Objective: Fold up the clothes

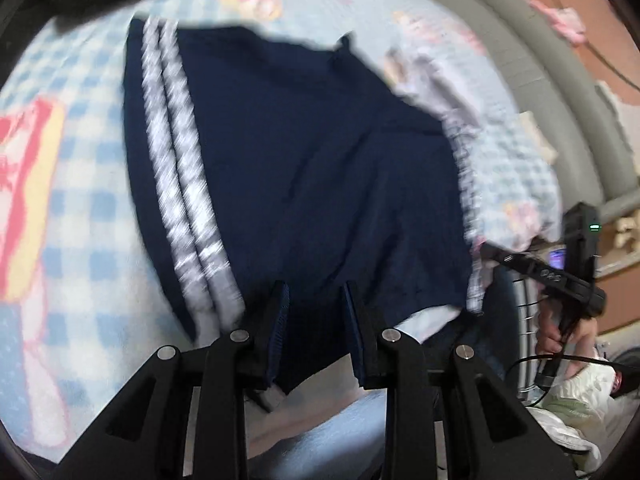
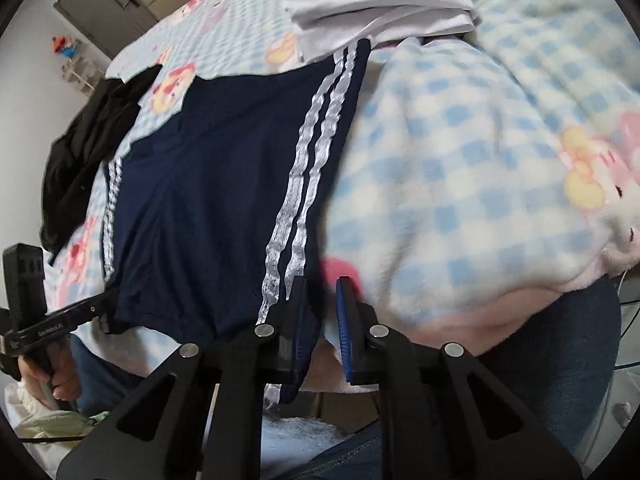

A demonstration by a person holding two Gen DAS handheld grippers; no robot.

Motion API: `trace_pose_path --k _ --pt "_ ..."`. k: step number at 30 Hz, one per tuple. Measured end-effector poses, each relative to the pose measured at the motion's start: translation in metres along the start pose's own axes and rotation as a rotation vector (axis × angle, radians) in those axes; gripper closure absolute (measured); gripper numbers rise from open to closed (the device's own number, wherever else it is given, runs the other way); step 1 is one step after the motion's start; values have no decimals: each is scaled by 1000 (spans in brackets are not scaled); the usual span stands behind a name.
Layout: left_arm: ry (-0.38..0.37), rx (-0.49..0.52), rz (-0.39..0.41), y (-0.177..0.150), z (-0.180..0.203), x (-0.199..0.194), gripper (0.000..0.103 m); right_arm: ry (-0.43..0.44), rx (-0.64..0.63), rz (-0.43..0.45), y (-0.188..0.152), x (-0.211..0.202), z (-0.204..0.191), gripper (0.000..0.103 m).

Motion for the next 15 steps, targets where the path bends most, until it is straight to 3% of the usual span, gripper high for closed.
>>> trace_pose_path --k 1,3,8,10,12,15 --pt "-16 20 20 3 7 -4 75 8 5 3 -1 -3 1 85" --pt "-30 54 32 7 18 -5 75 24 0 -9 -4 -3 0 68" --pt "0 110 -93 7 33 33 75 34 -31 -99 -12 24 -12 64" --pt "37 107 -148 3 32 49 75 26 -36 -104 -13 29 -15 78" --pt "31 102 -153 2 31 49 73 23 -50 -77 -10 25 -17 94" --pt "26 100 -150 2 30 45 73 37 -56 -25 -7 8 -18 96"
Point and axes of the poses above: each gripper's, at about its wrist camera, not at the fingertips, and x roughly the way its jaws point, z to its right, y to its top, the point moved 5 cm from there along x, roughly the way its jaws point, and after that the axes turned 11 degrees about -z, right-handed, at the moved point
